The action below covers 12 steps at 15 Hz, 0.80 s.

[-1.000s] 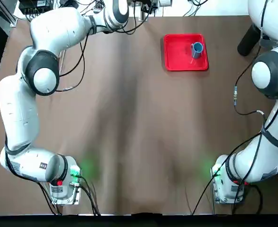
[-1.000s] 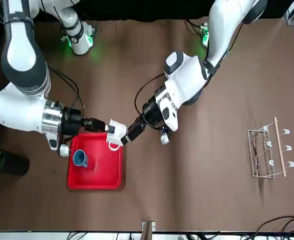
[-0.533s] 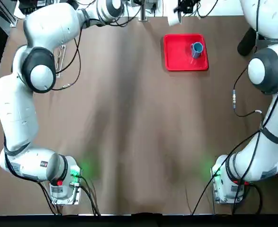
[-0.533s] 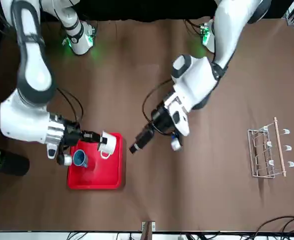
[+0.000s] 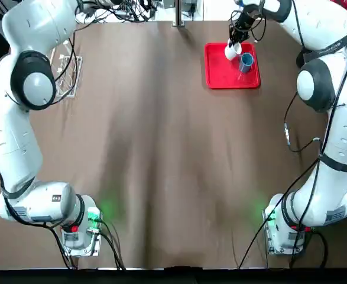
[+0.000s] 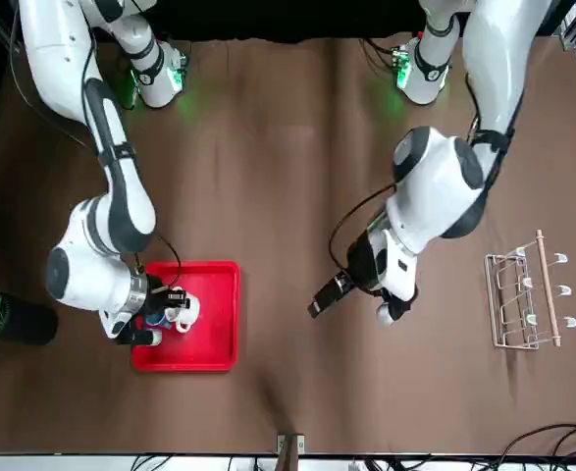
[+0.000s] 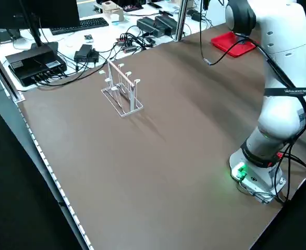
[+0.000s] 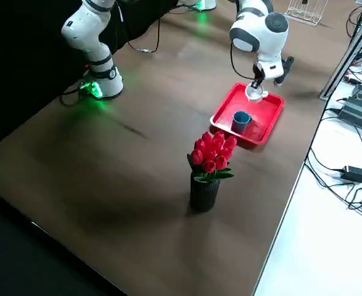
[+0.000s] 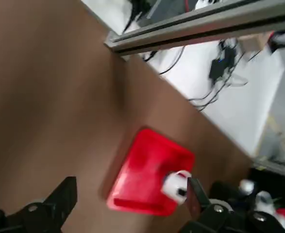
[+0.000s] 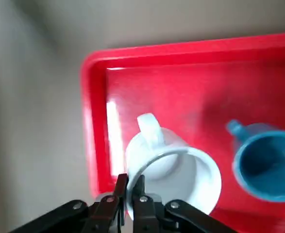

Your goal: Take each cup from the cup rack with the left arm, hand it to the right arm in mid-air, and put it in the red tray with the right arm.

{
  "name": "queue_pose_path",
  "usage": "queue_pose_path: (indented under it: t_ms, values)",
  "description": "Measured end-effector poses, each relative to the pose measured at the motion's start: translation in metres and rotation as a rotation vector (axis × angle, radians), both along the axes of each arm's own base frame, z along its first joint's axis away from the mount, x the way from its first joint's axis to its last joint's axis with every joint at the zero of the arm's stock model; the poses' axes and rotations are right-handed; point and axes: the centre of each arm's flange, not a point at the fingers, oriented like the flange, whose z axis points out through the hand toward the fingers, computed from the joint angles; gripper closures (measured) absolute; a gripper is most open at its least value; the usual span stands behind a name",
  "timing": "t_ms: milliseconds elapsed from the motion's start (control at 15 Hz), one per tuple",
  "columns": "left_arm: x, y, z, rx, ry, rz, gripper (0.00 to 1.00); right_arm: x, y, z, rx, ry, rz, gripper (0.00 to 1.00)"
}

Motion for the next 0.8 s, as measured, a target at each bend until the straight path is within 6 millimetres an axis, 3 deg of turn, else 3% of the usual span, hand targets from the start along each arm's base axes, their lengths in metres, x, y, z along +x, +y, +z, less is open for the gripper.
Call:
queue_pose_path:
  t_ms: [533, 800]
  values:
    - [0.005, 0.101, 0.001, 0.242, 0.035, -0.341, 0.0, 0.005, 0.007, -0.043, -0.083, -0.072, 0.156, 0.92]
    - [0.004, 0.153, 0.002, 0.299, 0.07, -0.457, 0.0, 0.001, 0.018, -0.051, -0.082, -0.064, 0.177, 0.92]
